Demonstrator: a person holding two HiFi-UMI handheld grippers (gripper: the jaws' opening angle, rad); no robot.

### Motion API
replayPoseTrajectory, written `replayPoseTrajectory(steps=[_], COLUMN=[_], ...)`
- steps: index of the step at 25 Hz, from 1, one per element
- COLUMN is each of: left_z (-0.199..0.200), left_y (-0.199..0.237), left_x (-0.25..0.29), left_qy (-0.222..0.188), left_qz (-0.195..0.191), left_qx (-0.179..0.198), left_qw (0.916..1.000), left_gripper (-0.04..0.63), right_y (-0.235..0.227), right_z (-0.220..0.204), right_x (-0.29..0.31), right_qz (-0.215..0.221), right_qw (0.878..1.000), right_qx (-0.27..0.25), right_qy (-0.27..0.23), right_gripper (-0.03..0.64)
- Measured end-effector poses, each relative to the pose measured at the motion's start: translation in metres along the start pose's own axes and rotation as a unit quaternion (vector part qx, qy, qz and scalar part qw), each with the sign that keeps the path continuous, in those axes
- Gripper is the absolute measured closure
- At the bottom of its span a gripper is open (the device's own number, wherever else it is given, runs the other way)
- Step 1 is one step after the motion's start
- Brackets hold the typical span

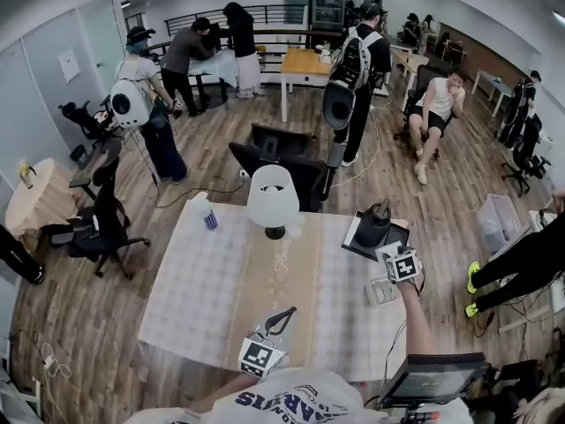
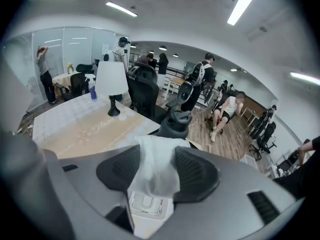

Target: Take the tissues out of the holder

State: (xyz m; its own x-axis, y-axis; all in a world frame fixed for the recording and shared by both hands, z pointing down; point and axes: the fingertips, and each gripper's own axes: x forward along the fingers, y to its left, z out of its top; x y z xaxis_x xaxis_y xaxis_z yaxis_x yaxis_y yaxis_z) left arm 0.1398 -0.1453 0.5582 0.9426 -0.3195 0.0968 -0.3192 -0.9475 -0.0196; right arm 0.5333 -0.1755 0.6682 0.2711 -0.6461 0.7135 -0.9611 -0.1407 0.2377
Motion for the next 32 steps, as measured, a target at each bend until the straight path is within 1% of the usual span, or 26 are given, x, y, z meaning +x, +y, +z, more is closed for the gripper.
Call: replayPoseTrajectory(steps=[7,11,18,21,24,27,32], left_z=[-0.009,-0.008,-0.014,-0.018,-0.016,-0.013,-0.022], left_y=[0.006,0.010,0.010,0.012,0.014,0.015,0.023], left_x=[-0.011,-0.018,-0.027,-0.030,-0.032,-0.042,-0.063], left_qy=[-0.002,-0.005,-0.003,0.003,0.000,0.000,0.006], left_qz=[0.011,0.017,0.021,0.024,0.028,0.040,0.069], left_qx=[-0.003,-0.004,-0.009,-0.010,-0.007,-0.008,-0.017], left_qw=[0.9999,0.9998,0.9997,0.9997,0.9996,0.9992,0.9974], left_gripper=[0.592,0.592,0.592,0.592,0.592,0.592,0.592], right_y=[0.033,0.048,0.057,0.066,0.077,0.097,0.131], right_z=[0.085,0.116,0.115,0.117,0.122,0.126,0.135], right_x=[-0.052,-0.071,-0.074,-0.073,-0.069,-0.064,-0.054], right_qz=[0.017,0.018,0.025,0.032,0.041,0.058,0.084], right_qw=[0.996,0.992,0.991,0.991,0.989,0.988,0.984], right_qx=[-0.047,-0.073,-0.081,-0.085,-0.089,-0.097,-0.114], right_qy=[-0.078,-0.104,-0.101,-0.101,-0.107,-0.107,-0.106], right_gripper=[0.399,0.399,0.397,0.397,0.397,0.397,0.397])
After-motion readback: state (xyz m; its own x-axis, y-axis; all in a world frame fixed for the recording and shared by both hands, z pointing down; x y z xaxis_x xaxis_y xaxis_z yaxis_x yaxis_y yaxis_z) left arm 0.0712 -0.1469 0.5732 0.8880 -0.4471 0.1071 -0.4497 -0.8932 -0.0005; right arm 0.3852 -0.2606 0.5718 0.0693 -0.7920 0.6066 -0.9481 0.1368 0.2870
